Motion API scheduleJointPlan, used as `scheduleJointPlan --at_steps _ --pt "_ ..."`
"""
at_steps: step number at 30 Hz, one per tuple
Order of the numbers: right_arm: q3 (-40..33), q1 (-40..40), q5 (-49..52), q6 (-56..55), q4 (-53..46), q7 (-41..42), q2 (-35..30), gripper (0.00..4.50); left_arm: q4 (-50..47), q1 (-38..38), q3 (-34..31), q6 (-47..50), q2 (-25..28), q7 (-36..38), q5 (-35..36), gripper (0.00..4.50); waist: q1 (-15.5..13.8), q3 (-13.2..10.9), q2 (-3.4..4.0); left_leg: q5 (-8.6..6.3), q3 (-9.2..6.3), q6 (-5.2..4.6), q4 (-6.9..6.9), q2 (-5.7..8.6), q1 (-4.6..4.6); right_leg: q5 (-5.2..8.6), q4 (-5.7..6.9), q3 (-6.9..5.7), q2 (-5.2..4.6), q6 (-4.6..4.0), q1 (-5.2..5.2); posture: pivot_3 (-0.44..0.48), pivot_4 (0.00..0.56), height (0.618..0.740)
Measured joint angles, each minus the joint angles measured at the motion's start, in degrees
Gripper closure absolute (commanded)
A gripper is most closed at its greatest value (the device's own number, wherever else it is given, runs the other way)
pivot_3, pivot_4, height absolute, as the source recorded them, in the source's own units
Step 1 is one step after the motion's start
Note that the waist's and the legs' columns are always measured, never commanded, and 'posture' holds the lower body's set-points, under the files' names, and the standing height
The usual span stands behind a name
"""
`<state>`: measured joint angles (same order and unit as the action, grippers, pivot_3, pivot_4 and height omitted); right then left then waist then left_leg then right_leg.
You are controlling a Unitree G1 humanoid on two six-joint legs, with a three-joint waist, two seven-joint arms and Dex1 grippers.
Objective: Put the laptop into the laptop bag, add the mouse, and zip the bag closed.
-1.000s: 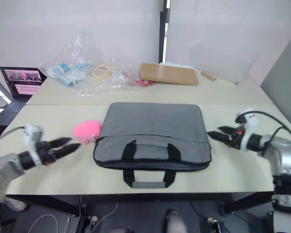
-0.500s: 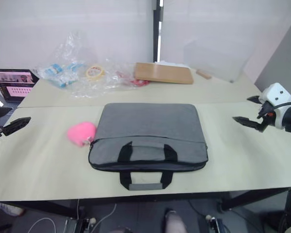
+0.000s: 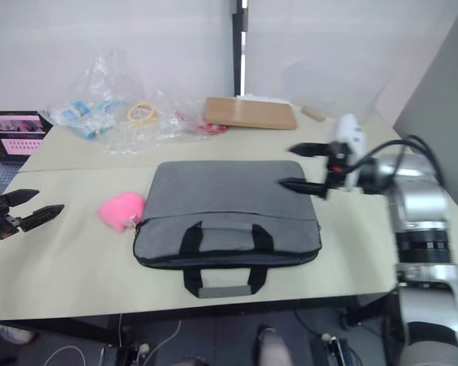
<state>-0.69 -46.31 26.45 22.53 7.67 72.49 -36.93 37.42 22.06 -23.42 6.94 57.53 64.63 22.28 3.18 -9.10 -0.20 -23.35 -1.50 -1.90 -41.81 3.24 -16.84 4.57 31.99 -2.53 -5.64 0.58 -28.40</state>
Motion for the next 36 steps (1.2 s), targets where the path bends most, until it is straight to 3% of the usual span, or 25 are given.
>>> scheduleJointPlan --at_steps 5,8,12,17,21,22,34,36 --pt "2.5 0.0 3.9 6.8 -9.6 -5.2 6.5 0.02 -1.5 -2.1 -0.8 1.2 -0.1 -0.6 0.3 0.07 -0.9 0.0 -0.01 0.0 0.11 0.0 -0.04 0.33 0.07 0.0 0.0 -1.35 -0.57 -0.21 0.18 0.0 0.15 0.74" --pt "7.0 0.8 1.0 4.5 -9.7 -6.5 9.7 0.02 -4.0 -3.2 -1.5 2.2 -0.6 -1.1 0.7 0.07 -0.4 0.0 -0.03 0.01 0.15 0.03 0.0 0.32 0.27 0.05 0.07 -1.41 -0.57 -0.29 0.29 0.0 0.15 0.74" --pt "13.5 3.3 -4.8 -1.0 -1.4 -6.8 14.7 1.17 -6.8 -3.6 -1.4 4.1 -1.0 -1.1 1.6 0.0 0.8 0.0 -0.06 0.05 0.24 0.14 0.03 0.29 0.42 0.1 0.17 -1.41 -0.56 -0.42 0.38 0.0 0.15 0.74" --pt "15.8 3.8 -10.0 -8.6 7.2 -7.2 18.6 2.92 -7.6 -1.0 0.1 7.3 -1.4 -0.9 2.3 0.0 1.5 0.0 -0.06 0.06 0.16 0.15 0.02 0.25 0.52 0.08 0.2 -1.4 -0.56 -0.49 0.43 0.0 0.15 0.74" --pt "17.2 3.1 -13.3 -12.9 14.2 -7.2 20.6 4.29 -6.6 4.0 4.1 8.4 -2.2 0.1 1.6 0.0 1.7 0.0 -0.07 0.06 0.01 0.16 -0.05 0.26 0.52 0.06 0.2 -1.4 -0.57 -0.52 0.48 0.0 0.15 0.74" --pt "17.6 2.7 -14.2 -14.3 15.7 -6.9 20.7 4.46 -5.3 6.4 5.4 8.3 -2.8 0.2 0.8 0.0 1.7 0.0 -0.07 0.06 -0.01 0.16 -0.05 0.27 0.53 0.06 0.19 -1.41 -0.58 -0.52 0.52 0.0 0.15 0.74" --pt "18.1 4.0 -16.8 -19.5 17.4 -5.1 20.3 4.46 10.0 17.2 16.0 2.9 -9.6 2.6 -7.8 0.0 1.6 0.2 -0.34 0.05 -0.28 0.14 -0.07 0.19 0.8 0.05 0.18 -1.4 -0.57 -0.51 0.9 0.0 0.15 0.74" --pt "18.0 4.2 -16.9 -19.5 17.3 -5.1 20.2 4.5 12.8 18.6 16.8 2.0 -10.4 3.0 -8.9 0.53 1.4 0.3 -0.39 0.05 -0.27 0.14 -0.08 0.2 0.81 0.05 0.18 -1.39 -0.57 -0.51 0.91 0.0 0.15 0.74"
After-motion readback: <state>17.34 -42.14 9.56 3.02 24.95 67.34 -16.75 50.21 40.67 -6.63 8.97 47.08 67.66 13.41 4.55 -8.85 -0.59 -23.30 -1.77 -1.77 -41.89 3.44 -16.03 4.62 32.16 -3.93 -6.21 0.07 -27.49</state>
